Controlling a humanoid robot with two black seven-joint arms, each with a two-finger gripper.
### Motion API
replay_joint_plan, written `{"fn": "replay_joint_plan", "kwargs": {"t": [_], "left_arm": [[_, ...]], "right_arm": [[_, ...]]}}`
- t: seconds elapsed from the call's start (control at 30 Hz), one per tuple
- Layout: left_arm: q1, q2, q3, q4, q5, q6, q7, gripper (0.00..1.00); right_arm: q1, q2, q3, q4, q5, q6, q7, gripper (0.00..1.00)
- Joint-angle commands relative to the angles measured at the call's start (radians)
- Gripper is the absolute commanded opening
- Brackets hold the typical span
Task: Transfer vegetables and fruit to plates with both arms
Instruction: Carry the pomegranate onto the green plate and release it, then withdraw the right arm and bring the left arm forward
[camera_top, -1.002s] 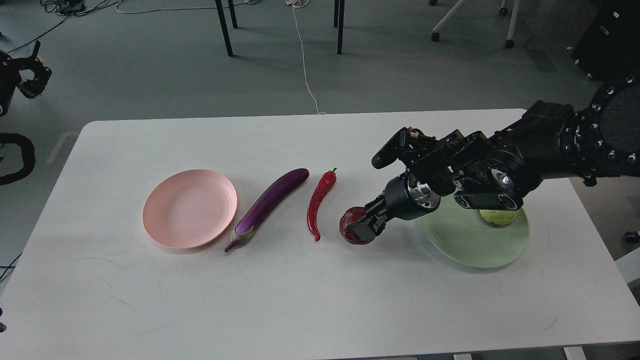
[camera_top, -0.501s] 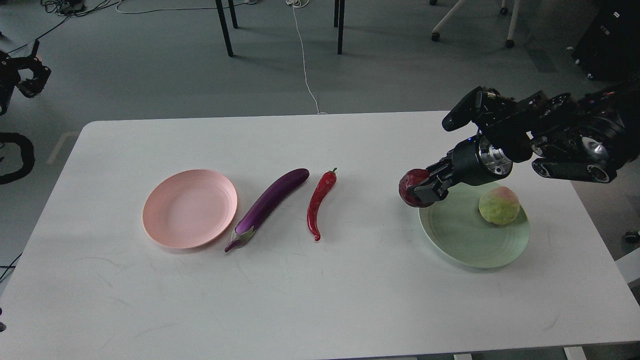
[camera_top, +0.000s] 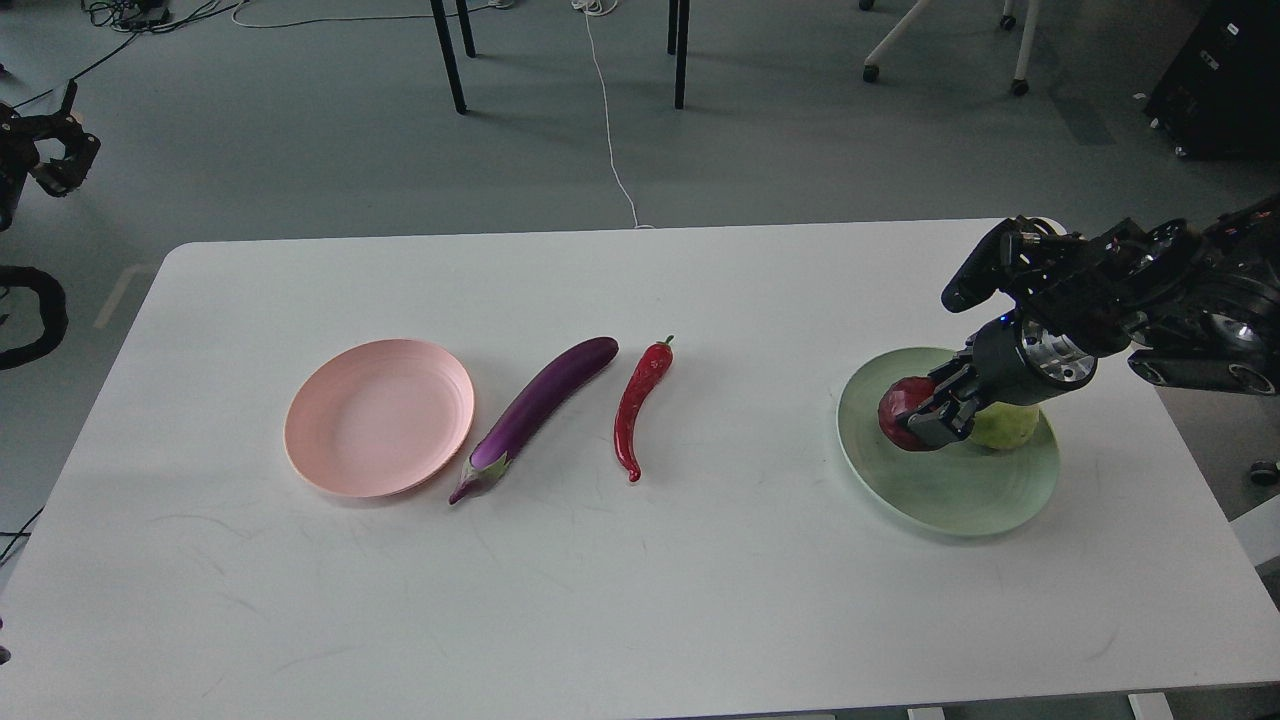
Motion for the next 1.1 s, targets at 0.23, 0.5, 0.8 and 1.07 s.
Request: {"fn": "replay_joint_plan", "kwargs": {"t": [0.23, 0.5, 0.8, 1.07], "left_arm": [[-0.001, 0.003, 0.001, 0.000, 0.002, 0.000, 0.000, 1.00], [-0.008, 0.003, 0.015, -0.011, 0.011, 0.000, 0.012, 1.00], [-0.041, -0.009, 0.047, -0.054, 0.187, 0.000, 0.014, 1.00], [-0.069, 0.002, 0.047, -0.305, 0.475, 0.000, 0.008, 1.00]], "right_arm": [[-0.022, -0.058, 0.041, 0.001, 0.008, -0.010, 0.000, 0.91], [0.012, -0.210, 0.293, -0.019, 0.014, -0.007, 0.000, 0.95], [-0.178, -0.361, 0.828, -0.100, 0.187, -0.008, 0.000, 0.97], [-0.486, -0.402, 1.372, -0.096, 0.341, 0.007, 0.000, 0.97]]}}
